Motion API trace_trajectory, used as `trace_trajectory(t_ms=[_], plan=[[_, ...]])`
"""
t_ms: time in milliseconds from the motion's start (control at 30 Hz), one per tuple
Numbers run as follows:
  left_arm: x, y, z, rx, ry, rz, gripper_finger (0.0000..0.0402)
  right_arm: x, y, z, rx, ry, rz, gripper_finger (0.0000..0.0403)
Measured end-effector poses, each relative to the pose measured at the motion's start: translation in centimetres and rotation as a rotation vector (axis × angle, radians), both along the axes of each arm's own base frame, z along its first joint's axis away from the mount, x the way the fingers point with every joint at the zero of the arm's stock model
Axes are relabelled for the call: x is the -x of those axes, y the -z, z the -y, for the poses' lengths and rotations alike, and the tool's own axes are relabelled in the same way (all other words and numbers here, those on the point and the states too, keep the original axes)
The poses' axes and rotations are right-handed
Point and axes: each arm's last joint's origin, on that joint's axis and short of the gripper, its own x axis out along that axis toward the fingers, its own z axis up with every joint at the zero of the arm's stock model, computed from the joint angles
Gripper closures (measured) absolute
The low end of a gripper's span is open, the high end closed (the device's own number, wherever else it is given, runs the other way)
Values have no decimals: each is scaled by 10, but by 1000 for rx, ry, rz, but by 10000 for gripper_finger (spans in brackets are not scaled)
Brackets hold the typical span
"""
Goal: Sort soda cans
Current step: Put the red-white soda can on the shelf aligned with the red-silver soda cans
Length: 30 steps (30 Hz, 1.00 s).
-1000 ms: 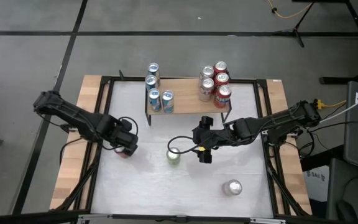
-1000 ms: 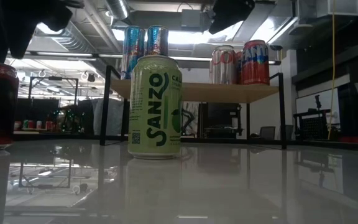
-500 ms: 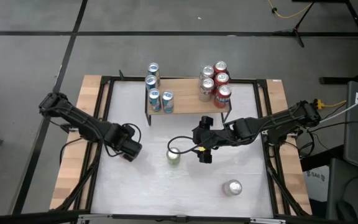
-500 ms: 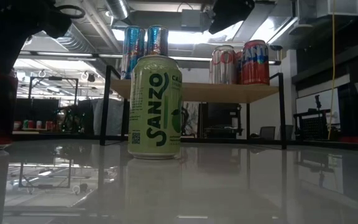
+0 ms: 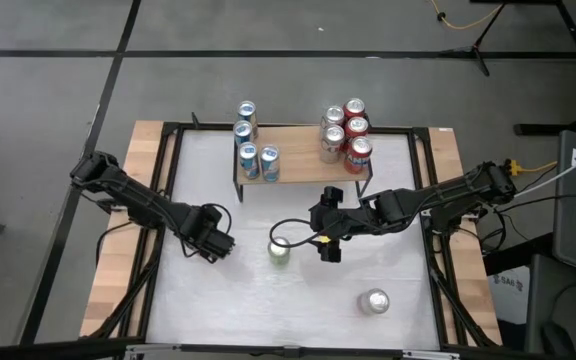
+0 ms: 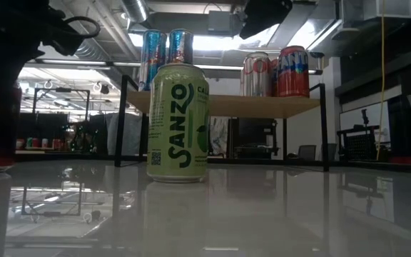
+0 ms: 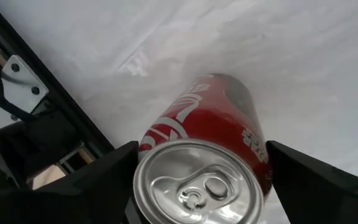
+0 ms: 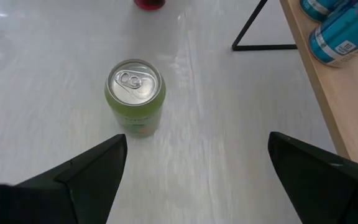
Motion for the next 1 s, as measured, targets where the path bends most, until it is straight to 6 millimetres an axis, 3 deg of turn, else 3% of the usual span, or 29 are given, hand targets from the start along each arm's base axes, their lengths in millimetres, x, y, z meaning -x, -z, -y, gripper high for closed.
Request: trace_trajectory(t_ms=[200,300,600,1000], plan=[[-4,0,0,20,102,22,126,0,0,0,4,-4,-1,22],[-5,0,-2,39,217,13,127,0,0,0,24,-26,-4,22],[-13,0,-6,55,794,5,122,0,0,0,73,-79,-12,22],[-36,0,1,-42,1461,136,118,0,0,0,74,-79,-14,22]])
